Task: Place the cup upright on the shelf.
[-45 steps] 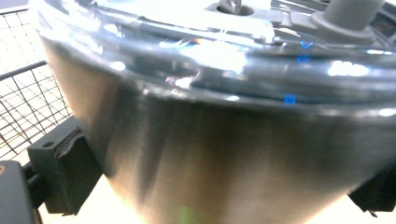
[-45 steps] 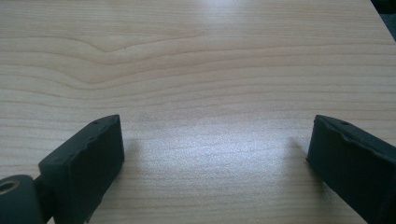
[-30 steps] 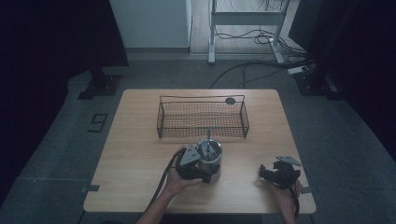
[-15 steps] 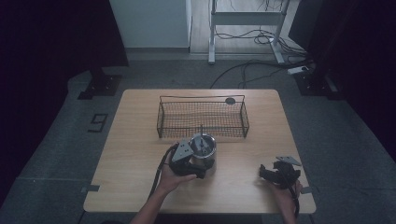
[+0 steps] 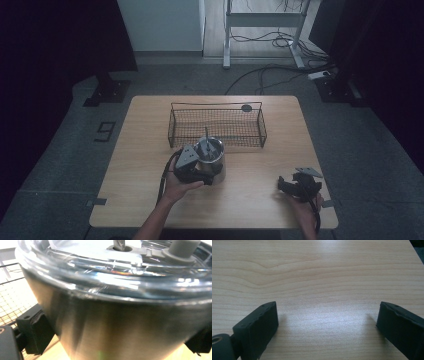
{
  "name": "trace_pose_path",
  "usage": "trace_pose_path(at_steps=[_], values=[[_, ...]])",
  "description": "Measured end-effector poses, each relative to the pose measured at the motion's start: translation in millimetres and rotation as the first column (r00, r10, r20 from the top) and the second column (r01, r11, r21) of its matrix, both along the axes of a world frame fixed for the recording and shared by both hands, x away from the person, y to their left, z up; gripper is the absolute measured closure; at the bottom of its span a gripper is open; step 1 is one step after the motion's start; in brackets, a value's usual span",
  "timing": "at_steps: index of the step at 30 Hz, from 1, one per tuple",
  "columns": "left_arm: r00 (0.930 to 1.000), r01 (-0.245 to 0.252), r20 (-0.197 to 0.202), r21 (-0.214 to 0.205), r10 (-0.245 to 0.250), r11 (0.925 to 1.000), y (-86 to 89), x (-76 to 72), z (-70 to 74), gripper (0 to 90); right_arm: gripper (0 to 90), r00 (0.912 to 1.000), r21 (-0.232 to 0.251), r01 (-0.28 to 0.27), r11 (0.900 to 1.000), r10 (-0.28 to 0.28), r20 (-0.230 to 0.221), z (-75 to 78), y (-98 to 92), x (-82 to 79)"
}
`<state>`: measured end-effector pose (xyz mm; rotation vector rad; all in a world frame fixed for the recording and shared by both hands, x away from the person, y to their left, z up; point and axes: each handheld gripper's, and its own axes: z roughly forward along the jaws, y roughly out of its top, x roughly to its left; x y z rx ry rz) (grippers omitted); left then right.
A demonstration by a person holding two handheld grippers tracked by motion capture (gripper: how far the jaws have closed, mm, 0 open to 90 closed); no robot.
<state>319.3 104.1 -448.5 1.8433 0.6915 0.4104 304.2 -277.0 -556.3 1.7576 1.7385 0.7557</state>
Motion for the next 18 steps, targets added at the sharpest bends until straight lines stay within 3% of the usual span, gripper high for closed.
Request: trace_pose_path(at_steps=[18], values=[[0.9995, -0.025, 0.019, -0.034, 0.026, 0.9991, 15.2, 14.6, 24.8, 4.1, 3.4, 1.0000, 0.000, 0.001, 1.0000, -0.001, 0.000, 0.0, -0.3, 0.3]])
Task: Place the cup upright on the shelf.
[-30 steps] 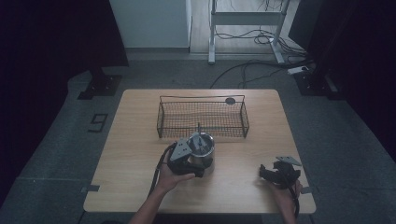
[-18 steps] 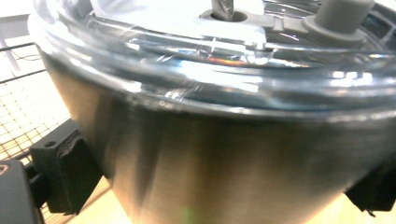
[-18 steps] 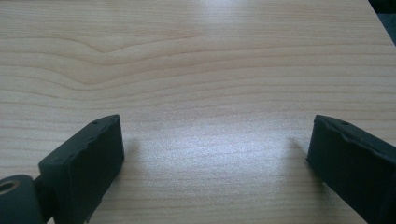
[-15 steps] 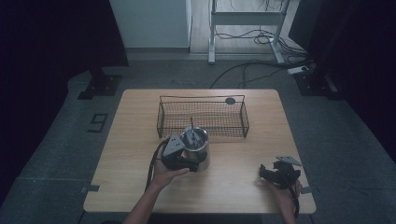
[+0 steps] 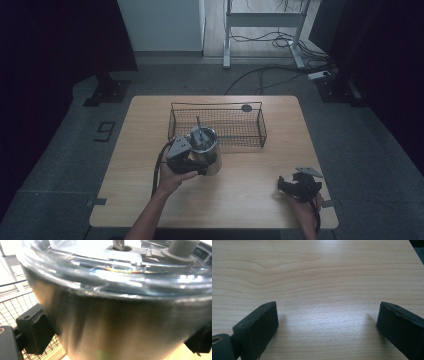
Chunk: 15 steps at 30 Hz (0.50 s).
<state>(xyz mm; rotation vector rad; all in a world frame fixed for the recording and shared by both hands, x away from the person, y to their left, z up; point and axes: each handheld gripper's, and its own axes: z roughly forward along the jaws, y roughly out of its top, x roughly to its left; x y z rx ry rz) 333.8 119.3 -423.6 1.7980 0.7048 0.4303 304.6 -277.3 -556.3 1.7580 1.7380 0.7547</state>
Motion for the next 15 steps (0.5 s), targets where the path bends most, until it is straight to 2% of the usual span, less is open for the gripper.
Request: trace_pose_path(at_steps=[15], values=[[1.0000, -0.007, -0.002, -0.012, 0.007, 0.9999, 2.4, 16.3, 12.8, 4.2, 3.4, 1.0000, 0.000, 0.000, 1.0000, 0.000, 0.000, 0.0, 0.1, 0.0]])
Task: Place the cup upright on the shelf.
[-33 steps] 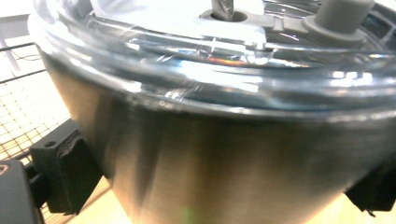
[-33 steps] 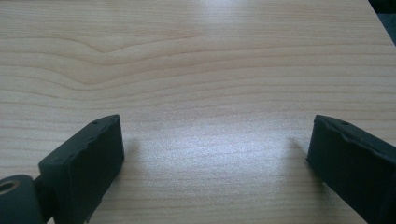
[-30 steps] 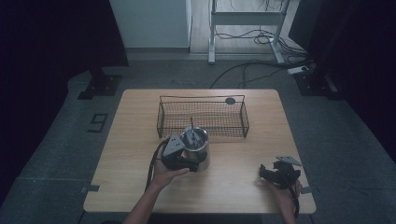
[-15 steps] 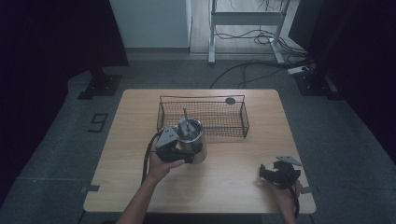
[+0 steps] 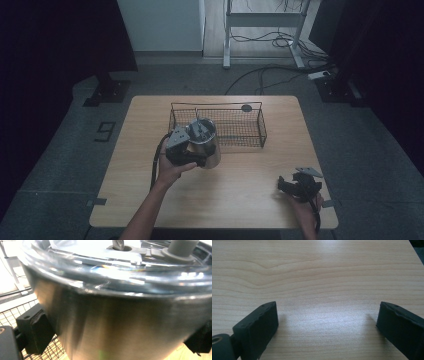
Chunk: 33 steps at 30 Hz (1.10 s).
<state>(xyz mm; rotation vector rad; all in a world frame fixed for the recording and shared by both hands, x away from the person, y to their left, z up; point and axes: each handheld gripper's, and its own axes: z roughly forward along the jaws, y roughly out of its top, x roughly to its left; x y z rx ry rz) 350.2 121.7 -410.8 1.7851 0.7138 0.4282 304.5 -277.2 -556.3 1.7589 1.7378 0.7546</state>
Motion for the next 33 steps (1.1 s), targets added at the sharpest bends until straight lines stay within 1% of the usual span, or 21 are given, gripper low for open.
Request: trace_pose_path(at_steps=[3, 7, 15, 22, 25, 28, 33], values=[[1.0000, -0.002, 0.003, 0.003, 0.002, 1.0000, -0.5, 3.2, 2.5, 4.1, 3.4, 1.0000, 0.000, 0.000, 1.0000, 0.000, 0.000, 0.0, 0.0, 0.0], [1.0000, -0.004, 0.000, -0.006, 0.004, 1.0000, -0.8, 8.9, 5.3, 4.2, 3.4, 1.0000, 0.000, -0.001, 1.0000, 0.001, -0.002, 0.1, -0.1, -0.1], [0.9999, -0.014, -0.005, -0.005, 0.014, 0.9999, -1.3, 23.6, 11.2, 4.2, 3.4, 1.0000, 0.000, -0.001, 1.0000, 0.001, -0.002, 0.1, -0.1, -0.1], [0.9997, -0.021, -0.011, 0.006, 0.021, 0.9998, -2.6, 34.0, 12.7, 4.2, 3.4, 1.0000, -0.002, -0.002, 1.0000, 0.002, -0.003, 0.1, -0.2, -0.1], [0.9995, -0.025, -0.017, -0.001, 0.025, 0.9997, -2.2, 38.3, 12.9, 4.2, 3.4, 1.0000, -0.001, -0.003, 1.0000, 0.003, -0.004, 0.3, -0.3, -0.2], [0.9992, -0.031, -0.025, -0.021, 0.030, 0.9993, -0.9, 43.7, 12.6, 4.2, 3.4, 1.0000, -0.002, -0.002, 1.0000, 0.002, 0.000, -0.1, -0.2, -0.1], [0.9988, -0.041, -0.028, -0.021, 0.040, 0.9990, -0.3, 51.7, 13.2, 4.2, 3.5, 1.0000, -0.002, -0.002, 1.0000, 0.002, 0.000, -0.1, -0.3, -0.1]])
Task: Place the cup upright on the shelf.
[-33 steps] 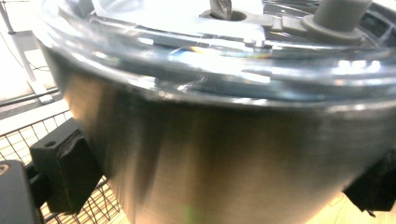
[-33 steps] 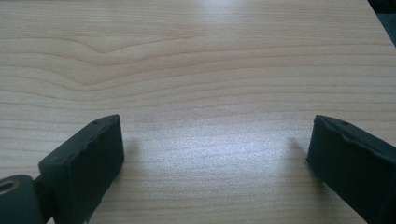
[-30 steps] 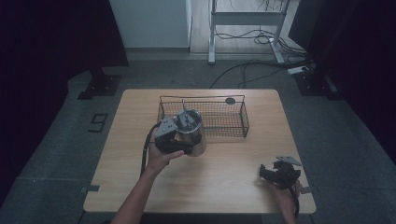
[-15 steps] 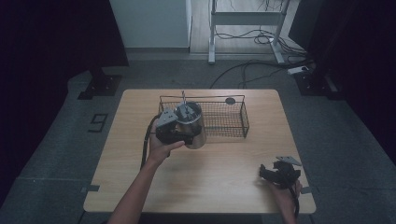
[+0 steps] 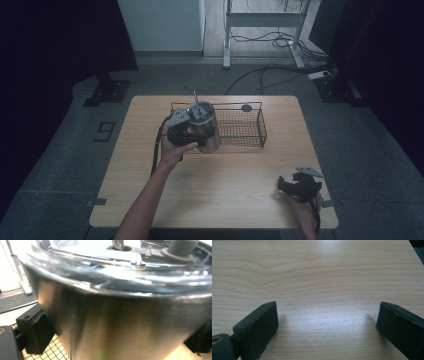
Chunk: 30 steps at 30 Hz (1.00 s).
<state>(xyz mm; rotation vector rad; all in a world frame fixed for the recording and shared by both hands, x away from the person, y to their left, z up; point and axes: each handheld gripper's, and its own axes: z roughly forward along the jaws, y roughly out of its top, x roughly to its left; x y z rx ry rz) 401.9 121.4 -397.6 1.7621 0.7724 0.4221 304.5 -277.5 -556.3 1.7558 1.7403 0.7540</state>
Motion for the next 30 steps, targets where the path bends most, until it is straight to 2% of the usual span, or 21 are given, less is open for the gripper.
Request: trace_pose_path(at_steps=[18, 30], values=[[0.9996, -0.027, -0.009, 0.021, 0.027, 0.9994, 0.6, 21.2, 0.8, 4.2, 3.5, 1.0000, -0.001, 0.001, 1.0000, -0.001, 0.003, -0.2, -0.3, 0.4], [0.9993, -0.037, -0.007, 0.020, 0.037, 0.9991, 0.1, 32.5, 5.2, 4.2, 3.6, 1.0000, -0.001, 0.004, 1.0000, -0.004, 0.002, -0.1, -0.2, 0.4]])
